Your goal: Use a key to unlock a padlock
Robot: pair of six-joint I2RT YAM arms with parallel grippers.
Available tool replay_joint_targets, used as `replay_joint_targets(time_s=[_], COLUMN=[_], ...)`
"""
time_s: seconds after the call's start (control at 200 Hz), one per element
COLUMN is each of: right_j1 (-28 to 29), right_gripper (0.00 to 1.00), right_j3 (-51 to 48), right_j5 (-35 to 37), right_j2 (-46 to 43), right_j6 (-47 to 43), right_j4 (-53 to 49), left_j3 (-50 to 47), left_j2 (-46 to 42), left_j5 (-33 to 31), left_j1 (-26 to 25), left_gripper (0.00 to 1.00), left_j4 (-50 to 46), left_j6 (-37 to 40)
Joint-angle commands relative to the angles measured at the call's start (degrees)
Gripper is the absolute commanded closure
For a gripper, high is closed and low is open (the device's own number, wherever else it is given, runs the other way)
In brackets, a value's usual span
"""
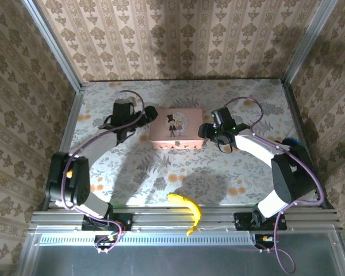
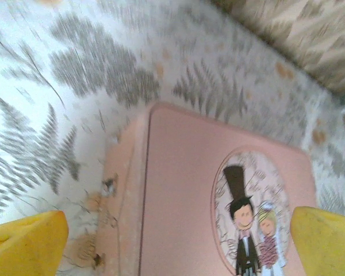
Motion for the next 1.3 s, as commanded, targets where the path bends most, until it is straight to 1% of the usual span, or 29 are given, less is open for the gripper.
replay_joint_targets(time_s=[0.0, 0.045, 0.08, 0.125, 0.215, 0.325, 0.42, 0.47, 0.565, 0.635, 0.685, 0.765, 0.825, 0.925, 1.07, 1.295], right_j1=[-1.59, -2.17, -2.46, -2.65, -3.18, -4.80, -6.48, -6.95, -7.62, -7.93, -7.99, -8.97, -10.02, -12.50, -16.63, -19.28], right_gripper=[0.27, 0.24, 0.22, 0.16, 0.00, 0.00, 0.00, 0.00, 0.00, 0.00, 0.00, 0.00, 0.00, 0.00, 0.00, 0.00], right_j3=[0.56, -0.58, -1.72, -3.65, -7.96, -12.32, -15.59, -17.27, -20.73, -24.46, -27.14, -29.22, -30.89, -33.48, -34.80, -35.88], right_j5=[7.66, 9.68, 11.50, 14.21, 19.78, 24.51, 26.40, 27.51, 28.11, 27.54, 27.54, 26.73, 25.62, 23.32, 18.93, 15.39], right_j2=[-6.94, -8.98, -12.27, -15.12, -20.93, -26.10, -28.82, -29.86, -31.55, -32.57, -33.12, -33.18, -32.68, -30.90, -27.71, -23.20], right_j6=[-4.61, -6.02, -7.32, -9.23, -12.69, -16.38, -18.82, -20.33, -23.49, -27.89, -30.45, -31.98, -33.16, -34.21, -33.18, -33.02], right_j4=[-4.92, -4.77, -4.49, -3.51, -1.44, 1.25, 4.13, 6.46, 11.61, 18.19, 22.43, 26.12, 29.33, 35.05, 39.07, 46.12], left_j3=[-2.53, -4.32, -5.88, -8.14, -13.15, -18.85, -24.15, -26.70, -31.73, -34.85, -36.51, -38.49, -40.25, -42.10, -42.48, -43.97], left_j2=[-8.25, -11.86, -14.57, -17.96, -24.41, -30.56, -33.80, -34.93, -35.76, -35.60, -34.87, -32.91, -30.55, -26.31, -20.52, -10.44], left_j5=[-4.38, -6.63, -9.00, -12.18, -19.11, -28.54, -33.31, -34.48, -34.49, -32.91, -30.55, -25.02, -22.68, -19.92, -16.29, -11.21], left_j1=[2.93, 3.98, 4.56, 5.28, 6.30, 7.17, 8.22, 8.89, 9.83, 10.81, 11.74, 13.72, 14.62, 15.85, 17.27, 18.52], left_gripper=[0.00, 0.00, 0.00, 0.00, 0.00, 0.00, 0.00, 0.00, 0.00, 0.00, 0.00, 0.00, 0.00, 0.00, 0.00, 0.00], left_j4=[-3.29, -4.09, -4.57, -4.70, -4.12, -2.77, 1.85, 4.82, 12.45, 17.95, 21.55, 27.11, 32.92, 40.26, 45.23, 57.61], left_j6=[4.28, 6.05, 7.64, 10.08, 15.16, 21.54, 25.60, 27.11, 30.55, 33.02, 34.50, 37.30, 39.66, 41.81, 43.33, 43.50])
